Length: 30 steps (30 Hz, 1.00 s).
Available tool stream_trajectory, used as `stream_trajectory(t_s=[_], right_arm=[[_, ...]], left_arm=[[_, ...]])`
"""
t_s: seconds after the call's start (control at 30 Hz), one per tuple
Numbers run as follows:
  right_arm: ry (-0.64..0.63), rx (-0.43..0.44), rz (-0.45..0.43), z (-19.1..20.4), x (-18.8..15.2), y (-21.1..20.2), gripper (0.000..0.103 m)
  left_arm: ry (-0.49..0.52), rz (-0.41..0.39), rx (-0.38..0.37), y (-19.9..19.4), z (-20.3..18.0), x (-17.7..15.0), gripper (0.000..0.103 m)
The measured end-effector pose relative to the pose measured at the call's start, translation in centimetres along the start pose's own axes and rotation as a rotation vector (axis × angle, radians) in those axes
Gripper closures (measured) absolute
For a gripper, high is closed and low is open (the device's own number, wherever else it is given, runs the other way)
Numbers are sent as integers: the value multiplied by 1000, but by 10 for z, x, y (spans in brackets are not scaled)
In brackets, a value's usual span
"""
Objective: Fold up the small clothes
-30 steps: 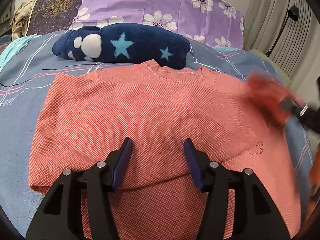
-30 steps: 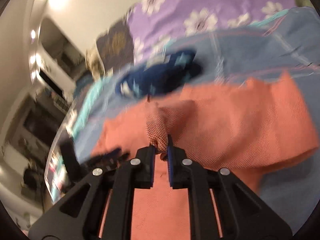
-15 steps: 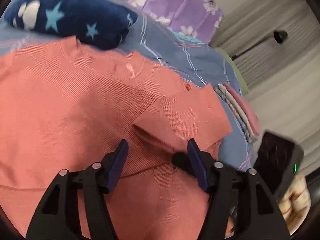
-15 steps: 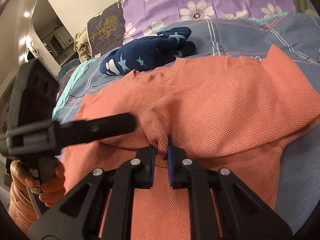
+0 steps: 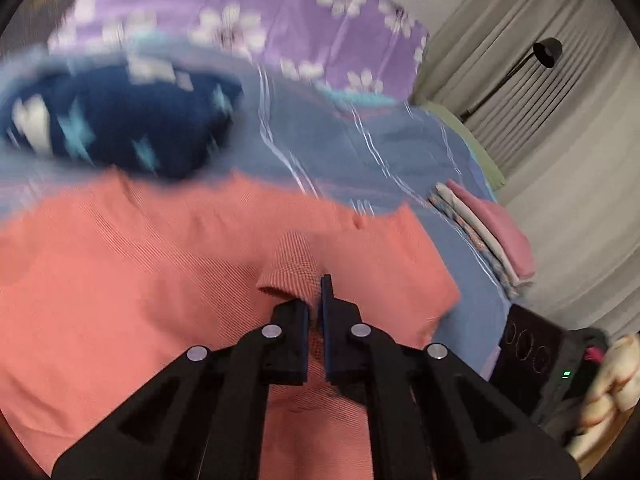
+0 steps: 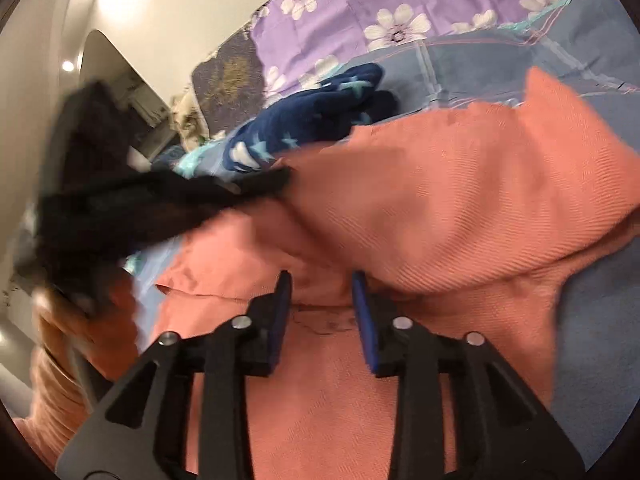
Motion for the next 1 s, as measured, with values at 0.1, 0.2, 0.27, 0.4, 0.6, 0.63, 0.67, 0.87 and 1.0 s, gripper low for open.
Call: stream_trajectory(t_s=[0.1, 0.2, 0.27, 0.4, 0.6, 0.63, 0.67, 0.87, 1.0], right_arm=[[38, -70, 17, -18, -2, 5, 79], [78, -72, 22, -24, -2, 7, 82], [51, -86, 21, -22, -4, 10, 81], [-7, -99, 20, -15, -5, 12, 73], [-15, -98, 20, -16, -8, 9, 72], [-16, -98, 20, -16, -8, 9, 71], [-18, -96, 20, -16, -8, 10, 71], [-42, -91, 21, -12, -10, 11, 64], [-62, -103, 22, -10, -11, 12, 63]], left_arm=[[70, -55, 55, -26, 12, 25, 98], [119, -82, 124, -52, 34, 35, 98], [128, -81, 170, -67, 55, 35, 98], [134, -81, 273, -91, 96, 29, 98], [77, -88, 321, -112, 135, 23, 98], [70, -77, 319, -112, 138, 19, 98], [59, -55, 311, -107, 141, 13, 94], [24, 58, 281, -64, 144, -27, 60], [112, 81, 327, -37, 142, -41, 94]])
Point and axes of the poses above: each gripper's, at about its wrist camera, not at the fingertips, and y roughly the way its jaws point, z to its left, x to its top, the point moved 8 cm from there along y, roughly the way its jaws point, and after that the axes turned 14 degrees about -z, right-handed, at the moved point
